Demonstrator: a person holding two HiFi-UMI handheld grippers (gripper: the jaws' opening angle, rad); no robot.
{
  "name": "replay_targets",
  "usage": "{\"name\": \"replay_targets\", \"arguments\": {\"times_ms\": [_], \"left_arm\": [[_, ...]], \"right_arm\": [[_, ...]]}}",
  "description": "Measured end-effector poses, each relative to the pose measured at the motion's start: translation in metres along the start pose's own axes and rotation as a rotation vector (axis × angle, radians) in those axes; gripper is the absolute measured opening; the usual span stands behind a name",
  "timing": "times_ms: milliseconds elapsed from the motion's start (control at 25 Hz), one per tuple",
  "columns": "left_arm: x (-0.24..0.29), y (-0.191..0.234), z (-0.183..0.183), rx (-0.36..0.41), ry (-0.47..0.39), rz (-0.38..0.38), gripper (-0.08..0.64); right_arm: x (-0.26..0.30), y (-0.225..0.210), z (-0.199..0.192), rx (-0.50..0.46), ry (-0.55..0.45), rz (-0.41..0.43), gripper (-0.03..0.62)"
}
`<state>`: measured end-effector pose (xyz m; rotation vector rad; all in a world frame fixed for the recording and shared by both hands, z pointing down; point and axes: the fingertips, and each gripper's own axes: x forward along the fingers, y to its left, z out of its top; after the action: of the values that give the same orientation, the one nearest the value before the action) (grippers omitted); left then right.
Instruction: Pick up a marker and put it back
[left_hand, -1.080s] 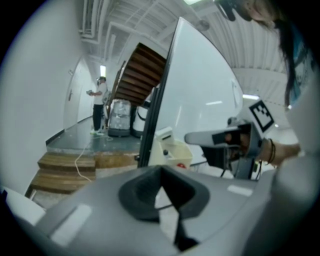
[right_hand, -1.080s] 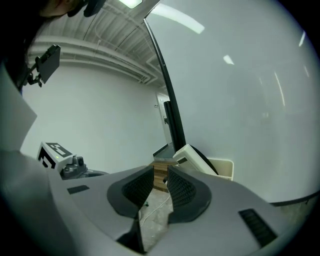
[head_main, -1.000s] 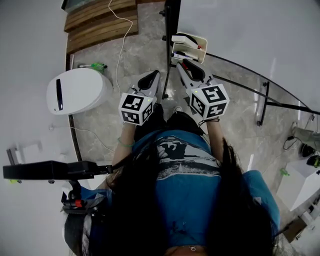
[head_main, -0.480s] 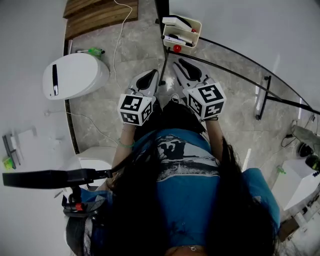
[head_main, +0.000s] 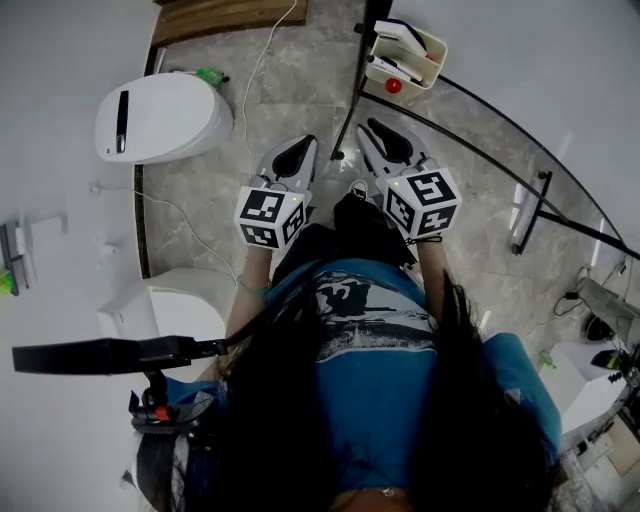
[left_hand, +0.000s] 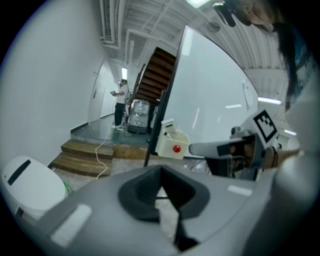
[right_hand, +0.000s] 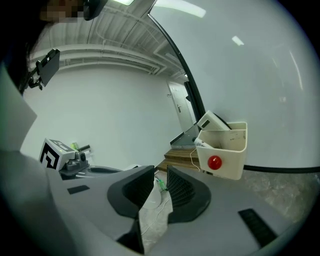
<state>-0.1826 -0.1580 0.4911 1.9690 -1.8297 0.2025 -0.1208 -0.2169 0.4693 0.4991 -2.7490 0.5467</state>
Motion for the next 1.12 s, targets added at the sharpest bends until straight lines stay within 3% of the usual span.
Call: {"name": "replay_targets", "arguments": {"times_ms": [400, 680, 960, 1120], "left_arm": [[-0.113, 0.015, -0.038, -0.024, -0.037, 0.063, 0.002], [-0.177, -0.006, -0.076, -0.045, -0.063, 0.032, 0.002], [-0.229, -0.051, -0.106, -0.049, -0.091, -0.011, 0.002], [-0.240, -0.055, -0.111, -0.070, -0.112, -0.005, 0.002]], "right_arm": [[-0.006, 0.105, -0.026, 0.030, -0.014, 0.081, 0.083], [-0.048, 0.166, -0.047, 0.054, -0.057, 0.072, 0.083], [-0.105, 0.208, -0.081, 0.054, -0.062, 0.043, 0.083], [-0.115, 0.225, -0.092, 0.026, -0.031, 0.053, 0.071]]}}
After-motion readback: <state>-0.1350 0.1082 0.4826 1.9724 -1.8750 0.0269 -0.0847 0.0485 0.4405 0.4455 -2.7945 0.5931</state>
